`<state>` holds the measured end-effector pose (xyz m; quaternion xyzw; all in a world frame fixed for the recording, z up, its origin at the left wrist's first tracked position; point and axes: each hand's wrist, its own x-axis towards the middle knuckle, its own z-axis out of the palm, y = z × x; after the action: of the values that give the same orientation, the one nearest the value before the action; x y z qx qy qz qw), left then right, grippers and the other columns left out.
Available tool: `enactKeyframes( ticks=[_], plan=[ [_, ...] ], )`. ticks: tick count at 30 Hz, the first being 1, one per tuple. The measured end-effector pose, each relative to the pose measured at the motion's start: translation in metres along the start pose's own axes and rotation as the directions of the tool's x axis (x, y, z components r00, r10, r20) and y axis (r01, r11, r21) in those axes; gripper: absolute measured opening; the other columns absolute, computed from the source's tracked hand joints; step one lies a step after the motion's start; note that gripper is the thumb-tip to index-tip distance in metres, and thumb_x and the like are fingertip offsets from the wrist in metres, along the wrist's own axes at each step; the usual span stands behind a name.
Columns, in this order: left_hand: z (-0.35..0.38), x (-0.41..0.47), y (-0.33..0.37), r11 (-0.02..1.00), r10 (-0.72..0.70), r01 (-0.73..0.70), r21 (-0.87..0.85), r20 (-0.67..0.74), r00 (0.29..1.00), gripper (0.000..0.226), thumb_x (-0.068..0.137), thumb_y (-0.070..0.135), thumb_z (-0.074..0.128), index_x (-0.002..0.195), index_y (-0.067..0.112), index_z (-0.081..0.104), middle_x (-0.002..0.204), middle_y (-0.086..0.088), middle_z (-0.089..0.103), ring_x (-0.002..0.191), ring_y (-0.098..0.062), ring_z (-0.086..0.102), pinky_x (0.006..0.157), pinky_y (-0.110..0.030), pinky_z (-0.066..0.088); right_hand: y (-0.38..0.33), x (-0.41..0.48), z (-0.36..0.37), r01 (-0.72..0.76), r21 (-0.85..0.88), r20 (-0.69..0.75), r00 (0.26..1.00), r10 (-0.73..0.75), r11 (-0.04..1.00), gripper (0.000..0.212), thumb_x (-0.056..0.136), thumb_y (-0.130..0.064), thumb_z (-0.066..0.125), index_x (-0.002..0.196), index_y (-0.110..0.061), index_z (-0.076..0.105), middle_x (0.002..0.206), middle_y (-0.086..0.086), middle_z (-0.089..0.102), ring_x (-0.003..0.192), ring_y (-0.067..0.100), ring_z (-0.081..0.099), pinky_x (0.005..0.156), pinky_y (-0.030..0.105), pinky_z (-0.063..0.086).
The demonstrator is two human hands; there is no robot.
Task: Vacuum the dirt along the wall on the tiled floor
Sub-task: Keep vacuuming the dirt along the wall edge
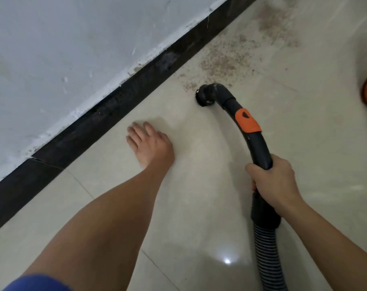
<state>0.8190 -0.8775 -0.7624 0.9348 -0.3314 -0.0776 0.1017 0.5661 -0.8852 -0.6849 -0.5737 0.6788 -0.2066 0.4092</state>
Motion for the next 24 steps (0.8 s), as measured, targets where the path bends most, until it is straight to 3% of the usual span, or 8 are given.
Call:
enactKeyframes(
  ticks=[6, 8, 13, 24],
  plan=[
    [0.005, -0.005, 0.0, 1.0, 0.013, -0.014, 0.027, 0.034, 0.999, 0.057, 0.1, 0.033, 0.024, 0.151, 0.007, 0.021, 0.16, -0.023, 0.006, 0.147, -0.038, 0.001, 0.119, -0.051, 0.003, -0.018, 0.005, 0.021, -0.017, -0.051, 0.059, 0.998, 0.02, 0.999, 0.012, 0.079, -0.011, 0.067, 0.077, -0.006, 0.056, 0.06, 0.017, 0.063, 0.043, 0.02, 0.058, 0.039, 0.028, 0.045],
    [0.005, -0.005, 0.0, 1.0, 0.023, -0.024, 0.016, 0.048, 0.999, 0.058, 0.1, 0.032, 0.024, 0.15, 0.005, 0.024, 0.159, -0.025, 0.009, 0.147, -0.04, 0.004, 0.119, -0.053, 0.005, -0.022, 0.005, 0.019, -0.054, -0.076, 0.049, 0.997, 0.058, 0.996, 0.013, 0.079, -0.011, 0.068, 0.074, -0.006, 0.056, 0.059, 0.017, 0.062, 0.046, 0.026, 0.058, 0.043, 0.031, 0.046],
    [0.007, -0.001, -0.001, 1.0, 0.008, -0.008, 0.006, 0.03, 1.0, 0.062, 0.094, 0.033, 0.023, 0.145, 0.0, 0.036, 0.154, -0.029, 0.023, 0.144, -0.045, 0.017, 0.117, -0.056, 0.013, -0.051, 0.042, 0.025, -0.047, -0.081, -0.01, 0.999, 0.046, 0.996, 0.013, 0.08, -0.007, 0.067, 0.074, -0.003, 0.057, 0.057, 0.014, 0.061, 0.044, 0.021, 0.056, 0.041, 0.026, 0.043],
    [0.011, 0.0, 0.001, 1.0, 0.009, -0.009, 0.014, -0.024, 1.0, 0.058, 0.094, 0.03, 0.032, 0.142, -0.001, 0.042, 0.152, -0.031, 0.027, 0.143, -0.045, 0.021, 0.116, -0.055, 0.015, -0.092, 0.104, 0.032, 0.019, -0.124, 0.097, 0.995, -0.007, 0.992, 0.01, 0.079, -0.011, 0.068, 0.079, -0.005, 0.06, 0.058, 0.013, 0.062, 0.041, 0.017, 0.055, 0.041, 0.022, 0.042]
  ],
)
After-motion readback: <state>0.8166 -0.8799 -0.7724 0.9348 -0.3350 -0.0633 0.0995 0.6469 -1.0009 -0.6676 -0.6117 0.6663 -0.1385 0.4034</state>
